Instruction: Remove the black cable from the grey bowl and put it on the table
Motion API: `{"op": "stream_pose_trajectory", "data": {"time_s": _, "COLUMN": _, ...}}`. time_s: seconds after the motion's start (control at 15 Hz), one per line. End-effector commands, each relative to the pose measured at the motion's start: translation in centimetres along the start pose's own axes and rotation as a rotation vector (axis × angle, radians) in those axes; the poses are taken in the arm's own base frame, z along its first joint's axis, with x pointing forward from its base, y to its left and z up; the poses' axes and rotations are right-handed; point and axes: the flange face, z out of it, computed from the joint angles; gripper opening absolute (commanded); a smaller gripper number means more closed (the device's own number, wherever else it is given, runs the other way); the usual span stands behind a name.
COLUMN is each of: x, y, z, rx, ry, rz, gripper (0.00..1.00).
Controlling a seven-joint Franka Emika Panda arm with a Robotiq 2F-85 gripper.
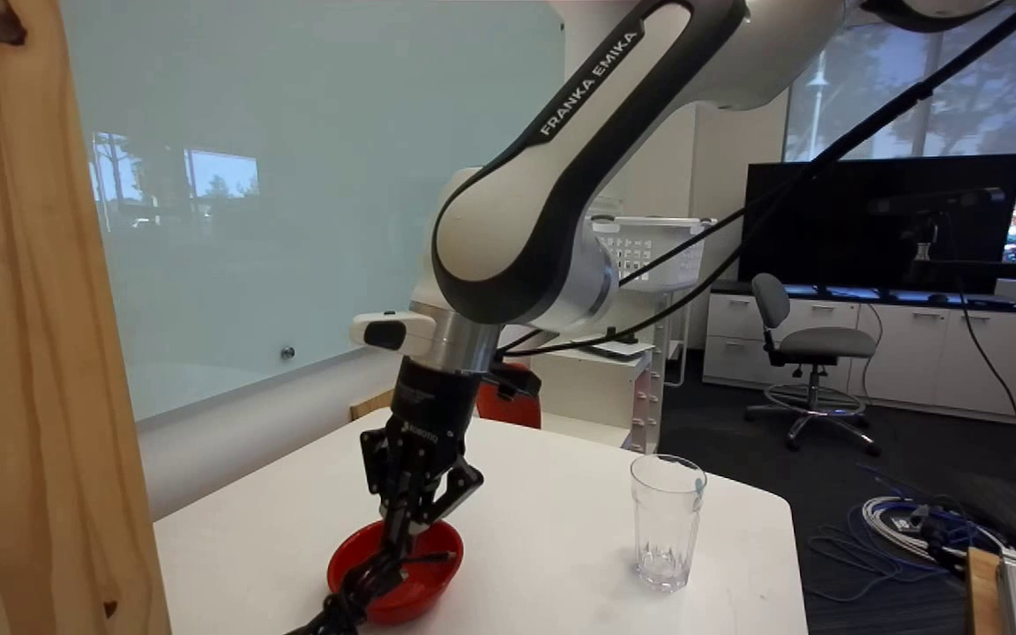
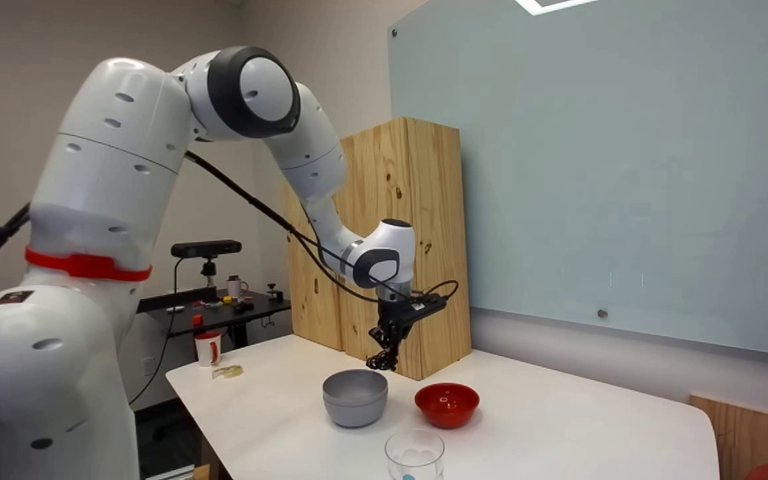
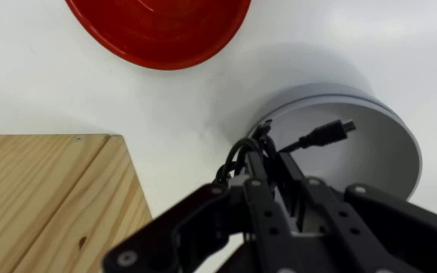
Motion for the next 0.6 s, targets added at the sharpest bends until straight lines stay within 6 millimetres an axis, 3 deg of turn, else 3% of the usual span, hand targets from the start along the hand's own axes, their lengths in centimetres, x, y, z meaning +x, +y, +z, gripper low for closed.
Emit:
{"op": "stream_pose_trajectory", "data": {"time_s": 0.0, "x": -0.5, "y": 1.3, "z": -1.3, "rx": -0.018, "ry": -0.013, "rz": 0.062, "gripper": 0.04}}
{"op": "stream_pose_trajectory", "data": {"time_s": 0.53, "x": -3.5, "y": 1.7, "z": -6.0, "rx": -0.231, "ry": -0.156, "rz": 0.256, "gripper": 0.04}}
